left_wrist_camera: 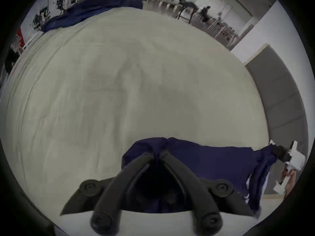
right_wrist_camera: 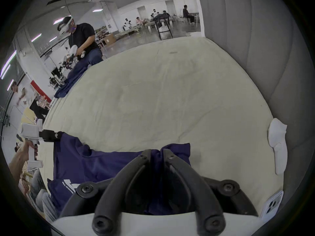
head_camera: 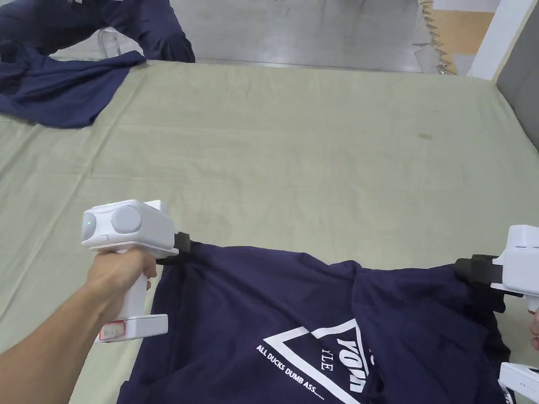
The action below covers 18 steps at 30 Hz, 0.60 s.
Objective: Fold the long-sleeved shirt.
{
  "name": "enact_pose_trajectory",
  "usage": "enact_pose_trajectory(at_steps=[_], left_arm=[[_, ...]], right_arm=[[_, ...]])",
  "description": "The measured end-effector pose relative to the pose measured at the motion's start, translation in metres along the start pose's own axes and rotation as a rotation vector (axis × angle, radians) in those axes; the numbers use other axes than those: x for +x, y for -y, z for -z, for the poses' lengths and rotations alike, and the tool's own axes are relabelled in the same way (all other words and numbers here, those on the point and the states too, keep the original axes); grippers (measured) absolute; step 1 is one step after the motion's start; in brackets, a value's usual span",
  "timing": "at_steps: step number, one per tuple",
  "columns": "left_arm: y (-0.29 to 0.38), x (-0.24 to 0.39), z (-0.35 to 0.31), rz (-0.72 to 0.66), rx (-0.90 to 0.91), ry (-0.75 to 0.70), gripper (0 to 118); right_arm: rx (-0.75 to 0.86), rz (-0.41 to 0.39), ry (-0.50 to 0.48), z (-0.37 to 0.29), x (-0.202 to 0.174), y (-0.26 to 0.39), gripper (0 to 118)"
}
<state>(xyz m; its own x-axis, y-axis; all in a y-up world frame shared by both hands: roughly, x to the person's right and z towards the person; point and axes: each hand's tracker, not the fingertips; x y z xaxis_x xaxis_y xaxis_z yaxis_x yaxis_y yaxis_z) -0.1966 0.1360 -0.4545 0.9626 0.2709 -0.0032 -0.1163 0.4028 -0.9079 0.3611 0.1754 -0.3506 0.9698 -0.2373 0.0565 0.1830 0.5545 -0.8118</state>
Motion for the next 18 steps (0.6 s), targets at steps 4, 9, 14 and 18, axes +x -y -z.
enact_pose_trajectory(at_steps=[4,9,14,18], left_arm=[[0.014,0.001,-0.041,0.013,0.135,0.021,8],[0.035,0.01,-0.113,0.077,0.293,0.105,8],[0.094,0.01,-0.184,0.181,0.345,0.142,8],[0.157,-0.003,-0.217,0.172,0.359,0.184,8]], right_arm=[[0.094,-0.018,-0.01,-0.027,-0.001,-0.001,10],[0.234,-0.091,-0.02,-0.086,-0.016,0.009,10],[0.329,-0.11,-0.042,-0.149,-0.023,0.059,10],[0.327,-0.098,-0.065,-0.184,-0.019,0.118,10]])
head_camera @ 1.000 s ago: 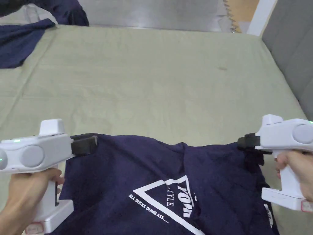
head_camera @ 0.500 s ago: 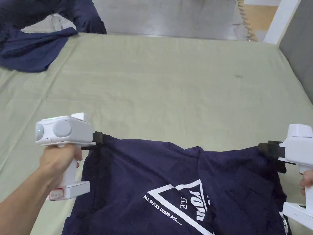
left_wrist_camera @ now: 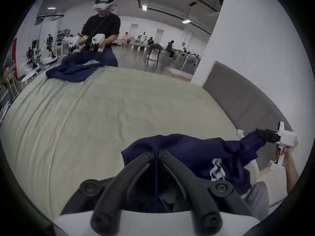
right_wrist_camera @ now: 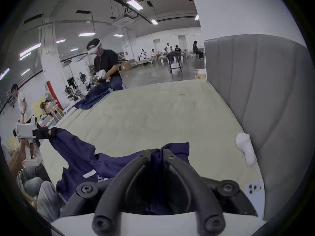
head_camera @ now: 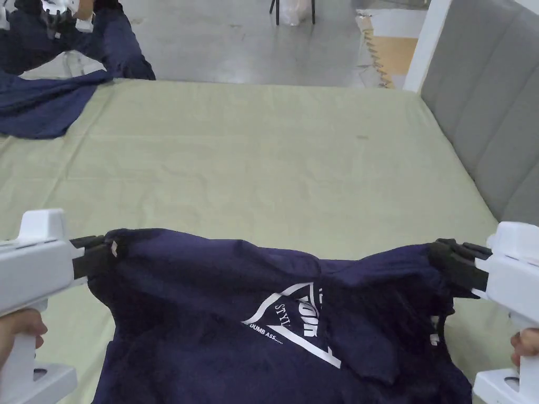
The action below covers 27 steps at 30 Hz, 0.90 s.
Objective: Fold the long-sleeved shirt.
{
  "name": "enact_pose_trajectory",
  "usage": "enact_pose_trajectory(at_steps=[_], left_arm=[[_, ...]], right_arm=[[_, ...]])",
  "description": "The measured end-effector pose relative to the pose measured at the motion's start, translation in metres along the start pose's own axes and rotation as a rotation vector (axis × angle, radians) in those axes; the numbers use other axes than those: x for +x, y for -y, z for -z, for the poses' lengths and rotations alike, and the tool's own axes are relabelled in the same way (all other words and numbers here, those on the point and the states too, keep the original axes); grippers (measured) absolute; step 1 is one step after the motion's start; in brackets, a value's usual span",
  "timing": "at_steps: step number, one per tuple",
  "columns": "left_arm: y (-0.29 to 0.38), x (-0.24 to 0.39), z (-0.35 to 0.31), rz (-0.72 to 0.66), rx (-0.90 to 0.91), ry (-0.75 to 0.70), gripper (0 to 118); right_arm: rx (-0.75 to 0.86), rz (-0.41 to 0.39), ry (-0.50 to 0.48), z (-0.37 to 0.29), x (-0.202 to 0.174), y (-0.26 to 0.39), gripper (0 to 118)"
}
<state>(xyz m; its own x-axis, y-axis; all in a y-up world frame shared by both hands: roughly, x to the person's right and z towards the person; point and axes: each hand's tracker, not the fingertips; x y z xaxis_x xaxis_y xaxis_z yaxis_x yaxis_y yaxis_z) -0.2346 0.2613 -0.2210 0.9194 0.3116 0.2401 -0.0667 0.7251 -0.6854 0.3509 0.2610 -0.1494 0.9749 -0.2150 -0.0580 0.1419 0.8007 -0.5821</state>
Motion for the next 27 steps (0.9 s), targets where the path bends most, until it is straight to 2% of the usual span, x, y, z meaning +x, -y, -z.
enact_pose_trajectory(at_steps=[3,5,10,12,14,16,18,19,20,21,22,23,24,25,27], left_arm=[[0.042,0.002,-0.025,0.013,-0.061,0.015,8],[0.073,0.001,-0.033,0.051,-0.146,0.005,8],[0.139,-0.007,-0.014,0.07,-0.44,-0.068,8],[0.156,-0.012,-0.002,0.09,-0.549,-0.095,8],[0.166,-0.017,0.006,0.129,-0.559,-0.121,8],[0.16,-0.018,0.009,0.067,-0.523,-0.136,8],[0.157,-0.014,0.008,0.1,-0.525,-0.144,9],[0.156,-0.012,0.005,0.114,-0.497,-0.154,15],[0.154,-0.009,0.0,0.116,-0.464,-0.163,33],[0.15,-0.006,-0.008,0.112,-0.426,-0.187,77],[0.145,0.0,-0.017,0.09,-0.376,-0.189,103],[0.136,0.004,-0.028,0.068,-0.304,-0.164,111],[0.125,0.007,-0.04,0.047,-0.223,-0.128,105],[0.114,0.012,-0.048,0.015,-0.153,-0.135,105],[0.093,0.033,-0.059,0.043,-0.029,-0.15,109]], right_arm=[[-0.056,0.006,-0.015,-0.03,-0.002,0.04,10],[-0.146,-0.007,0.017,-0.041,-0.004,0.068,10],[-0.435,-0.036,0.091,-0.021,0.011,0.133,10],[-0.491,-0.039,0.134,-0.01,0.018,0.151,10],[-0.496,-0.013,0.125,-0.003,0.021,0.155,10],[-0.494,-0.002,0.128,0.001,0.02,0.151,10],[-0.511,-0.039,0.137,0.0,0.015,0.145,10],[-0.492,-0.061,0.146,-0.002,0.012,0.143,15],[-0.466,-0.061,0.164,-0.007,0.009,0.14,30],[-0.441,-0.076,0.205,-0.013,0.006,0.135,65],[-0.398,-0.071,0.239,-0.02,0.003,0.129,93],[-0.331,-0.067,0.237,-0.028,0.0,0.121,112],[-0.245,-0.056,0.21,-0.036,-0.004,0.112,118],[-0.157,-0.031,0.194,-0.045,-0.011,0.101,118],[-0.02,-0.041,0.219,-0.05,-0.027,0.08,118]])
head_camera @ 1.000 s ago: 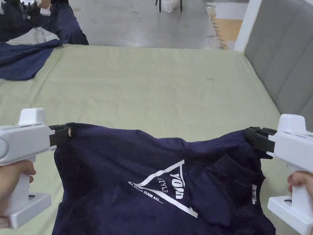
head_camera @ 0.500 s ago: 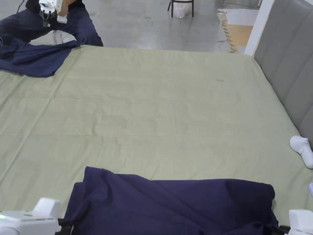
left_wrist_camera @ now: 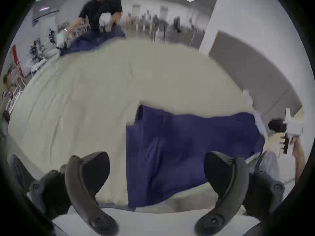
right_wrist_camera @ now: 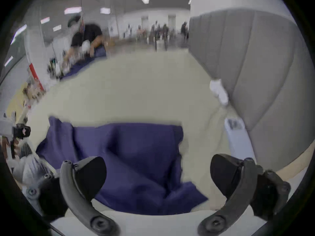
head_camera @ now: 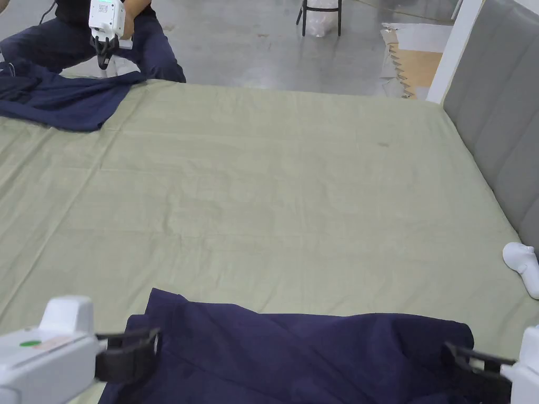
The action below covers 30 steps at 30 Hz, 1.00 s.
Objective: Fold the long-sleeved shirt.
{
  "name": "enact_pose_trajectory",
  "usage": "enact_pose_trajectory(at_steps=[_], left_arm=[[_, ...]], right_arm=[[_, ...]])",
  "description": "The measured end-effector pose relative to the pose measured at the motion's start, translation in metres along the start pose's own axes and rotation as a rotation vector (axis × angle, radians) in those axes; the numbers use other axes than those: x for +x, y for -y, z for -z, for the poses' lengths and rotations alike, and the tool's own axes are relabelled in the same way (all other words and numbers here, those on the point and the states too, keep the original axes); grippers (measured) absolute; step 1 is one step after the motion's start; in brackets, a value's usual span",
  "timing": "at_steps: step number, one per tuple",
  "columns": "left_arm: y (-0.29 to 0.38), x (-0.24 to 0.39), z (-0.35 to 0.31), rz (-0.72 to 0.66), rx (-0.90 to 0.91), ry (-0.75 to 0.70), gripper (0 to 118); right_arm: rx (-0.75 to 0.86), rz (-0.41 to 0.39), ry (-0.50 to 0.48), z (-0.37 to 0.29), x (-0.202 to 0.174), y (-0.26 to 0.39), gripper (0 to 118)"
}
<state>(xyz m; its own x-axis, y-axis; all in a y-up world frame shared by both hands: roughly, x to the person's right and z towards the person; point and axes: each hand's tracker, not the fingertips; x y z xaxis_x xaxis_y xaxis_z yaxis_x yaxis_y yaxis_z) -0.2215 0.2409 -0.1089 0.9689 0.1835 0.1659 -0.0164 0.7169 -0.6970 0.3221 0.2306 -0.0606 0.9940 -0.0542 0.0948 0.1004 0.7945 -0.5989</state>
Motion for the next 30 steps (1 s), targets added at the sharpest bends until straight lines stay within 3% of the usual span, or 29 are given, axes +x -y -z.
enact_pose_trajectory(at_steps=[4,6,7,8,9,10,17,19,20,21,22,28,30], left_arm=[[-0.042,0.045,0.0,0.02,0.28,-0.084,106],[-0.056,0.061,0.002,0.028,0.383,-0.091,98],[-0.06,0.067,0.005,0.027,0.477,-0.075,80],[-0.064,0.074,0.009,0.014,0.553,-0.097,51],[-0.069,0.079,0.01,0.048,0.564,-0.167,12],[-0.073,0.083,0.012,0.094,0.577,-0.142,7],[-0.081,0.072,0.015,0.1,0.495,-0.105,4],[-0.082,0.051,0.016,0.051,0.403,-0.025,12],[-0.081,0.038,0.019,0.014,0.352,0.017,33],[-0.079,0.023,0.023,-0.016,0.303,0.063,80],[-0.077,0.007,0.03,-0.05,0.234,0.115,108],[-0.041,-0.08,0.06,-0.227,-0.141,0.323,111],[-0.02,-0.106,0.082,-0.351,-0.291,0.432,111]], right_arm=[[0.311,-0.085,0.059,-0.007,-0.041,-0.038,115],[0.439,-0.092,0.064,-0.007,-0.061,-0.052,107],[0.515,-0.081,0.076,-0.009,-0.069,-0.058,91],[0.569,-0.077,0.11,-0.009,-0.077,-0.063,66],[0.58,-0.096,0.114,-0.008,-0.082,-0.068,23],[0.593,-0.107,0.105,-0.006,-0.086,-0.073,4],[0.545,-0.174,0.061,-0.001,-0.097,-0.083,0],[0.533,-0.181,0.041,-0.001,-0.096,-0.081,0],[0.527,-0.178,0.029,-0.002,-0.096,-0.079,0],[0.523,-0.176,0.016,-0.002,-0.096,-0.077,0],[0.519,-0.178,0.002,-0.003,-0.097,-0.076,0],[0.464,-0.22,-0.058,0.002,-0.105,-0.062,0],[0.445,-0.217,-0.073,0.007,-0.109,-0.058,0]])
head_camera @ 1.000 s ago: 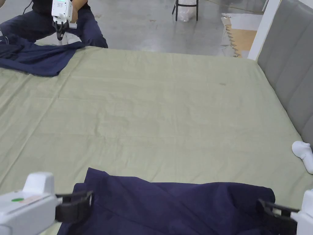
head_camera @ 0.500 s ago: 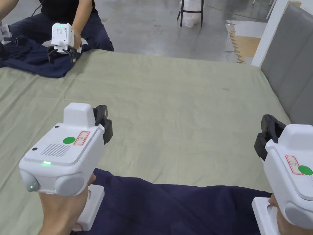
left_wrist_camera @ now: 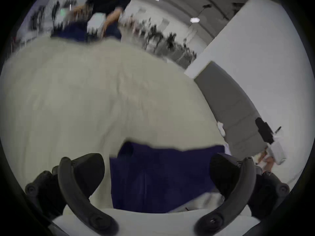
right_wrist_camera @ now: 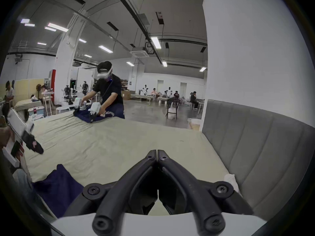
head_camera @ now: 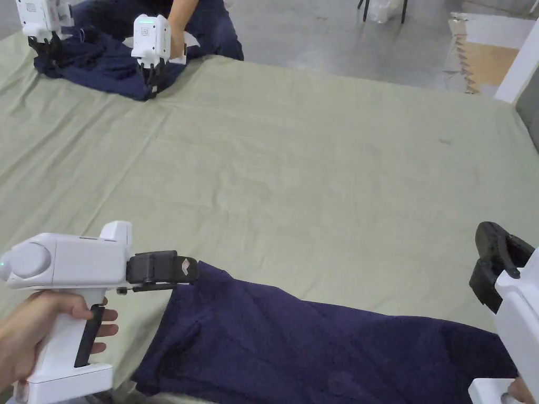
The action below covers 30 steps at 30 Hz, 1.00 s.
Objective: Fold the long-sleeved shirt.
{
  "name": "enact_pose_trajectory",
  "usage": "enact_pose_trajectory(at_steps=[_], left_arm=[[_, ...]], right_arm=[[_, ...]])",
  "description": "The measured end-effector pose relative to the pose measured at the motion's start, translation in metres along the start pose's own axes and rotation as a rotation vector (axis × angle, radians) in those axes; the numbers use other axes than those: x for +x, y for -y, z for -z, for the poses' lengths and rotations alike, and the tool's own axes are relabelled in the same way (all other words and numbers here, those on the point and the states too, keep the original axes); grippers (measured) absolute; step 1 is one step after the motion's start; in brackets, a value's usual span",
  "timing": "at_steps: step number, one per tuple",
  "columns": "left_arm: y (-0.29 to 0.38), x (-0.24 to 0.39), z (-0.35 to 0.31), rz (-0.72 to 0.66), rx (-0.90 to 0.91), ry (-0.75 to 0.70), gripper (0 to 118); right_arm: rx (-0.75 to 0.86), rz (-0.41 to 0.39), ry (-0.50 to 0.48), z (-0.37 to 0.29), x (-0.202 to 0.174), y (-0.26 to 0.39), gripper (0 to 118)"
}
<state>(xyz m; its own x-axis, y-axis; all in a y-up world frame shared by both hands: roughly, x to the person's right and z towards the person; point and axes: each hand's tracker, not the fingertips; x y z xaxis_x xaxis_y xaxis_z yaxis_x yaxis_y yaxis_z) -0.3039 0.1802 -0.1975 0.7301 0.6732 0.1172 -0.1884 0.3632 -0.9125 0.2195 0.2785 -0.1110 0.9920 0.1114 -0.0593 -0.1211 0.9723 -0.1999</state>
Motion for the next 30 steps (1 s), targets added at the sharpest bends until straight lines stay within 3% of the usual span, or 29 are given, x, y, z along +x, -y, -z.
enact_pose_trajectory(at_steps=[2,4,7,9,10,11,13,17,18,19,20,21,23,30], left_arm=[[0.008,-0.041,0.015,-0.108,-0.054,0.044,111],[0.014,-0.055,0.023,-0.146,0.008,-0.029,108],[0.027,-0.072,0.043,-0.291,-0.108,0.093,104],[0.03,-0.07,0.041,-0.226,-0.042,0.246,105],[0.029,-0.066,0.052,-0.336,-0.095,0.378,105],[0.035,-0.068,0.063,-0.426,-0.162,0.314,105],[0.037,-0.061,0.074,-0.344,-0.153,0.363,105],[0.034,-0.036,0.091,-0.345,-0.174,0.393,104],[0.032,-0.032,0.092,-0.3,-0.18,0.358,96],[0.03,-0.028,0.092,-0.256,-0.183,0.25,73],[0.033,-0.023,0.091,-0.237,-0.182,0.198,21],[0.031,-0.033,0.086,-0.193,-0.129,0.094,20],[0.024,-0.036,0.067,-0.2,-0.049,0.209,20],[-0.03,-0.063,-0.05,-0.106,0.121,0.012,17]], right_arm=[[-0.019,-0.001,-0.021,0.003,-0.006,0.006,0],[-0.03,-0.003,-0.032,0.005,-0.01,0.008,0],[-0.042,0.007,-0.045,0.009,-0.014,0.01,0],[-0.043,0.01,-0.054,0.01,-0.014,0.009,0],[-0.041,0.004,-0.054,0.01,-0.014,0.008,0],[-0.037,0.0,-0.059,0.01,-0.014,0.006,0],[-0.034,-0.008,-0.06,0.01,-0.014,0.004,0],[-0.03,-0.008,-0.065,0.01,-0.013,0.004,0],[-0.033,-0.005,-0.066,0.011,-0.012,0.004,0],[-0.034,0.0,-0.064,0.011,-0.012,0.005,0],[-0.037,0.005,-0.065,0.011,-0.011,0.006,0],[-0.039,0.008,-0.065,0.011,-0.01,0.007,0],[-0.045,0.013,-0.063,0.011,-0.007,0.008,0],[-0.05,0.01,-0.055,0.013,-0.002,0.011,0]])
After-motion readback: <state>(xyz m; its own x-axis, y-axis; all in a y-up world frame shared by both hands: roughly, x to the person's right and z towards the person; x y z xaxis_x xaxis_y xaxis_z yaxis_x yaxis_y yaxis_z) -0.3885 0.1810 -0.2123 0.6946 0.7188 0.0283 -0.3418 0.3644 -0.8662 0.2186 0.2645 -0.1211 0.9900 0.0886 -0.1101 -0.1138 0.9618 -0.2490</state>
